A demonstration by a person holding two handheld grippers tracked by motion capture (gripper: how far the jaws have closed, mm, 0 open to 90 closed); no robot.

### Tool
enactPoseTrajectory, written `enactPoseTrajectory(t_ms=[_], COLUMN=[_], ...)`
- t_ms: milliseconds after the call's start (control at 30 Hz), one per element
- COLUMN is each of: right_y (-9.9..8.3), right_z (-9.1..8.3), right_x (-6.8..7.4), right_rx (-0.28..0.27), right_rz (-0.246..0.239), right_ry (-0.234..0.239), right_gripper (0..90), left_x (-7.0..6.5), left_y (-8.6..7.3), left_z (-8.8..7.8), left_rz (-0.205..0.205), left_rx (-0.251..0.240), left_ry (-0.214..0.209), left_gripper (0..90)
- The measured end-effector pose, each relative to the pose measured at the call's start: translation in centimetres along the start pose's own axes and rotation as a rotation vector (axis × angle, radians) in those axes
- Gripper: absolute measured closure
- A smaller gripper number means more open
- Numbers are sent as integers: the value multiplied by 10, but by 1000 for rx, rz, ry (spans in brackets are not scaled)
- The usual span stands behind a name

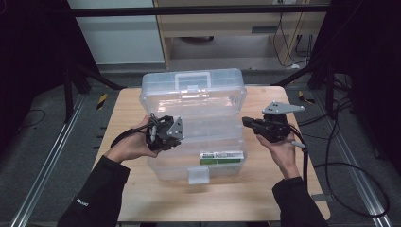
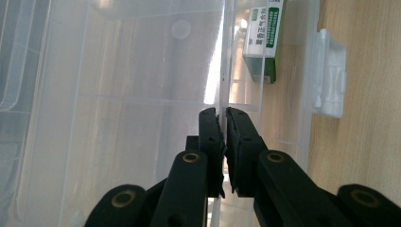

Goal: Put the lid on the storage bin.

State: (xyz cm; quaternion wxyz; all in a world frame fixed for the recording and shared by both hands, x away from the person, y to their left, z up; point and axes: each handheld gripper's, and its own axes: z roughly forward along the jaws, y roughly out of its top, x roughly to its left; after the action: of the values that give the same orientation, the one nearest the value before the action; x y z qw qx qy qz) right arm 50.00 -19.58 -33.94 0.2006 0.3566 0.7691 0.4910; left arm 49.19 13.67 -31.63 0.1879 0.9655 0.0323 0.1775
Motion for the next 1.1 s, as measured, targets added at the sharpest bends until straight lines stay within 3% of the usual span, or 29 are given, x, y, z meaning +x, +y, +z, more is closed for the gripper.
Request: enactPoseTrajectory(t_ms=[300, 767, 833, 967, 1100], right_y=[8, 13, 11, 7, 2], right_z=[12, 10, 10, 10, 11], right_x=[-9, -15, -16, -16, -16], right_rx=[-16, -43, -42, -35, -25], right_rz=[37, 68, 74, 75, 78], right_ry=[-27, -57, -49, -38, -24], right_gripper=[899, 900, 900, 900, 900], left_x=[-3, -5, -5, -4, -6], left_y=[-1, 1, 1, -3, -8], left_z=[1, 6, 7, 5, 4], left_rz=[5, 8, -2, -67, -131], left_rx=[-1, -14, -29, -78, -126], left_ry=[-1, 4, -8, 5, -10], left_gripper=[837, 757, 732, 665, 609])
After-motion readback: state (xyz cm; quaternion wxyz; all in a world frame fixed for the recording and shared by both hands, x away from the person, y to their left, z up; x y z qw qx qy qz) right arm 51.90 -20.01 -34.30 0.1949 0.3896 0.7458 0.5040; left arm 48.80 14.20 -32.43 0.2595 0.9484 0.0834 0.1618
